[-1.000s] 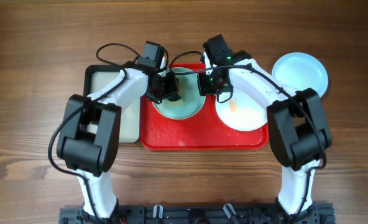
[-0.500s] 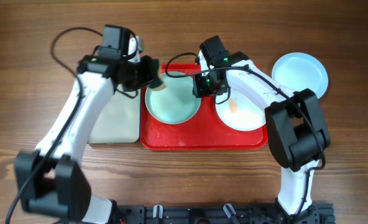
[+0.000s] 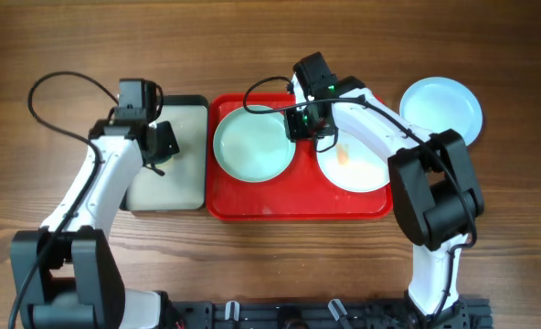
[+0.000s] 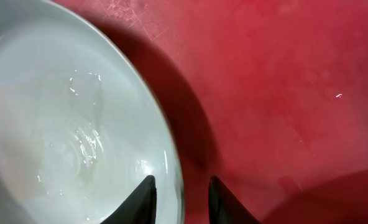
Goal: Clean dirty plates on tray and stack at the side
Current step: 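Return the sponge to the tray and lift the plate with the right gripper, then carry the plate with the right gripper onto the plate stack at right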
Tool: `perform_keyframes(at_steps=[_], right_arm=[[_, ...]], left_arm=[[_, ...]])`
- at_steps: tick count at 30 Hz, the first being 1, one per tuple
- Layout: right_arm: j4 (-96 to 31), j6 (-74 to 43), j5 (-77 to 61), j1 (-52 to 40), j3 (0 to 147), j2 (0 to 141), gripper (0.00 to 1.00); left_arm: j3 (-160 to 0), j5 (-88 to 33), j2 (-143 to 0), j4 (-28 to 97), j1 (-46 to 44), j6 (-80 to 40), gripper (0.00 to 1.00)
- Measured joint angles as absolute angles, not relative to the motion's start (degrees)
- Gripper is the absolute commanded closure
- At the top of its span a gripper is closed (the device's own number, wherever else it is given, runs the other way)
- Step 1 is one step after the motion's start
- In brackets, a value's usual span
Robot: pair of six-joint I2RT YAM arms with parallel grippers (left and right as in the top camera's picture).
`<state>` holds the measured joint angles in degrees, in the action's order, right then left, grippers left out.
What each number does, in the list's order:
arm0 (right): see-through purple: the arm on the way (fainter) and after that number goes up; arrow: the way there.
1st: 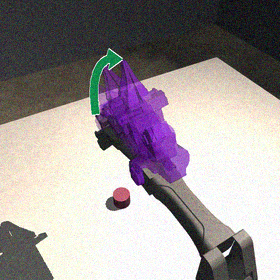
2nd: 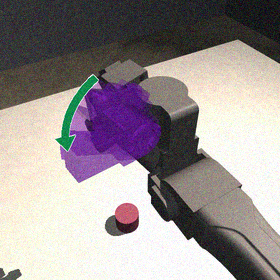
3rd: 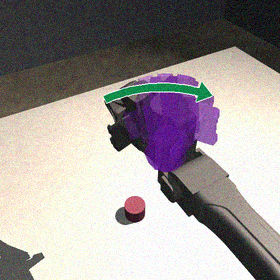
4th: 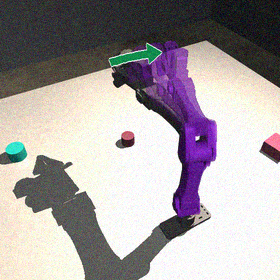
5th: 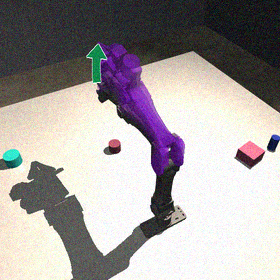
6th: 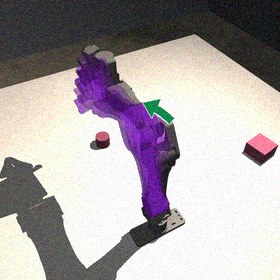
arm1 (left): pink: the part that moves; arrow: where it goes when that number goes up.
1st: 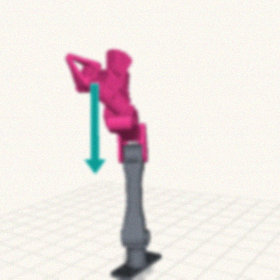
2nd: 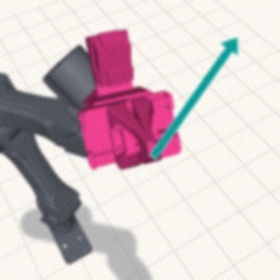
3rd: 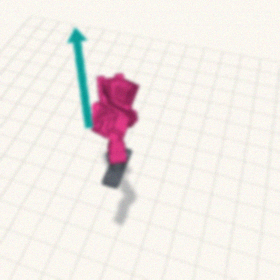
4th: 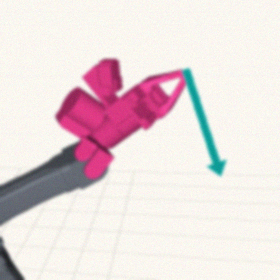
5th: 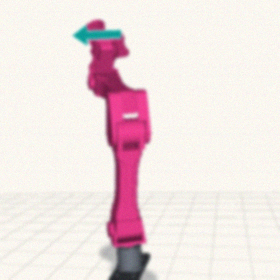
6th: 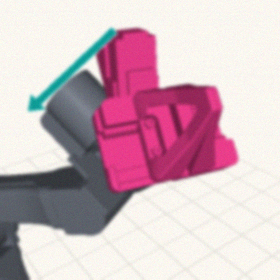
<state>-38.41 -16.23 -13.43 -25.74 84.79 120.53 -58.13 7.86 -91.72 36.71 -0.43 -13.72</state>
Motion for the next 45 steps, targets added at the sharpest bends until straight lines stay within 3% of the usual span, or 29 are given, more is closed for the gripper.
perform_keyframes(at_steps=[6,8,17,24,35,40,45], right_arm=[[-38.3,-17.1,-13.45,-25.74,84.79,121.19,0.85],[-38.17,-17.69,-13.45,-25.74,84.79,121.62,0.96],[-40.29,-18.57,-13.47,-24.4,87.74,121.1,0.96],[-35.64,-21.23,-11.03,-23.31,92.64,109.47,0.96],[-20.64,-23.44,9.63,-37.91,92.66,111.85,0.96],[-13.67,-16.27,18.87,-43.0,92.66,115.33,0.96],[-1.63,0.78,27.4,-46.48,92.6,115.57,0.96]], left_arm=[[-56.51,1.48,-91.72,34.22,2.22,-13.08,0.96],[-56.51,0.93,-91.72,34.22,2.39,-13.08,0.96],[-56.51,0.51,-91.72,35.57,2.39,-13.08,0.96],[-56.49,4.78,-91.72,37.1,2.39,-14.28,0.96],[-56.38,6.15,-83.46,38.59,2.39,-14.48,0.96],[-56.38,6.15,-82.39,39.27,2.39,-14.48,0.96],[-56.34,6.17,-82.39,39.44,2.39,-14.48,0.96]])
